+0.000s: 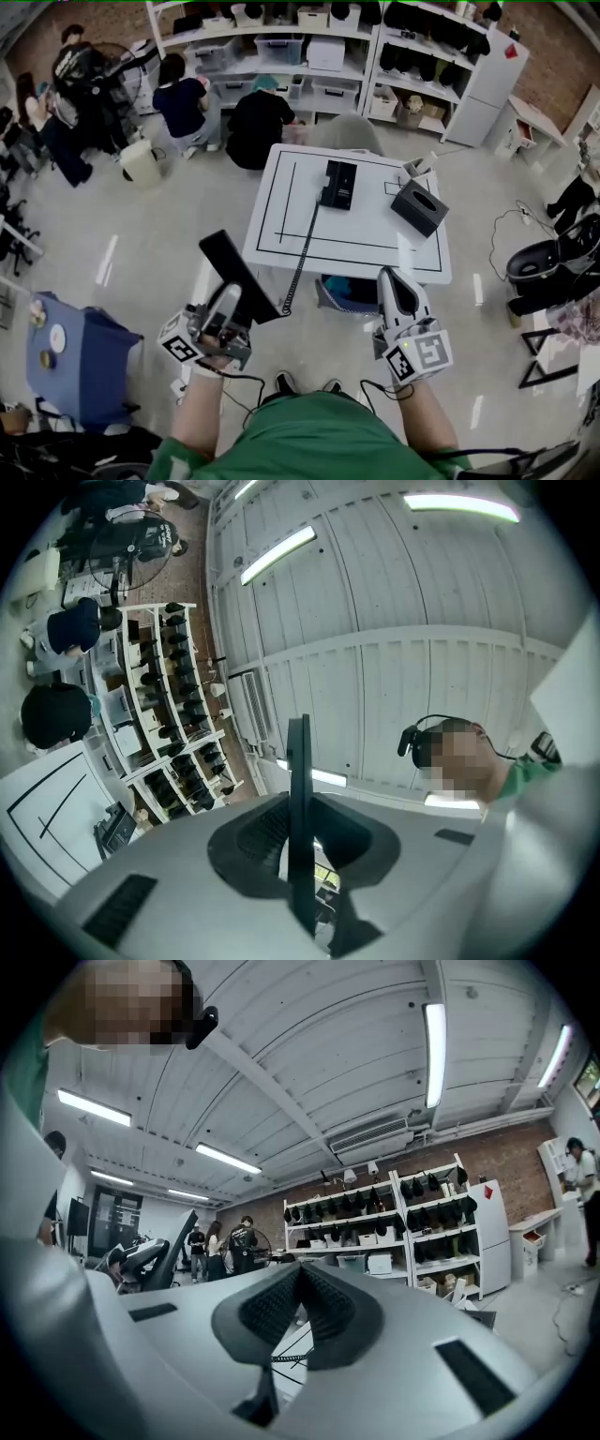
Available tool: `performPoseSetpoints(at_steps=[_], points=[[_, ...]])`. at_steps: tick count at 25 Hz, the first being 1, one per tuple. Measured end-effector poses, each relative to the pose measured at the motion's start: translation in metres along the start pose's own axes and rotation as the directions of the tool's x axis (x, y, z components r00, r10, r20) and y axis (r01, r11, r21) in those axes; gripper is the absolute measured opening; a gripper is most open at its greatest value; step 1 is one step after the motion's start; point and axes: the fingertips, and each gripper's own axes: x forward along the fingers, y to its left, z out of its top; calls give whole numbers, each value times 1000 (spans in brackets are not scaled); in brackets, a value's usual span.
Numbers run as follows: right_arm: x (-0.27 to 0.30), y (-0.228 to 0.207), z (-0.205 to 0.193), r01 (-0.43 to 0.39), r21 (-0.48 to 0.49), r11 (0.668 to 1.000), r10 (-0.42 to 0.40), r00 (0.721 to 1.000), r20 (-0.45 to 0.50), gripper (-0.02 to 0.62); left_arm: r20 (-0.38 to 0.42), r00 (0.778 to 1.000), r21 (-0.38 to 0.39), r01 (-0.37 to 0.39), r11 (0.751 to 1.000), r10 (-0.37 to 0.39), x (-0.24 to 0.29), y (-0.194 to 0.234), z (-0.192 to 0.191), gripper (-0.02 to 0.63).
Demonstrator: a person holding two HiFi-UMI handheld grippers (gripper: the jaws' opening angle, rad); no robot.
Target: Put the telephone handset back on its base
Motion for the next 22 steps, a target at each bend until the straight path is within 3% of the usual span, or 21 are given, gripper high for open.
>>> performPoseSetpoints(at_steps=[5, 11, 22], points=[[19, 24, 6, 46, -46, 998, -45, 999, 9, 23, -4, 999, -18, 40, 999, -40, -16, 18, 28, 86], [32, 40, 5, 74, -71, 995, -75, 997, -14, 23, -42, 999, -6, 33, 999, -33, -25, 35, 42, 86], [77, 17, -15, 41, -19, 999, -42, 999, -14, 23, -50, 999, -12, 1, 1000, -2, -12, 70, 41, 86]])
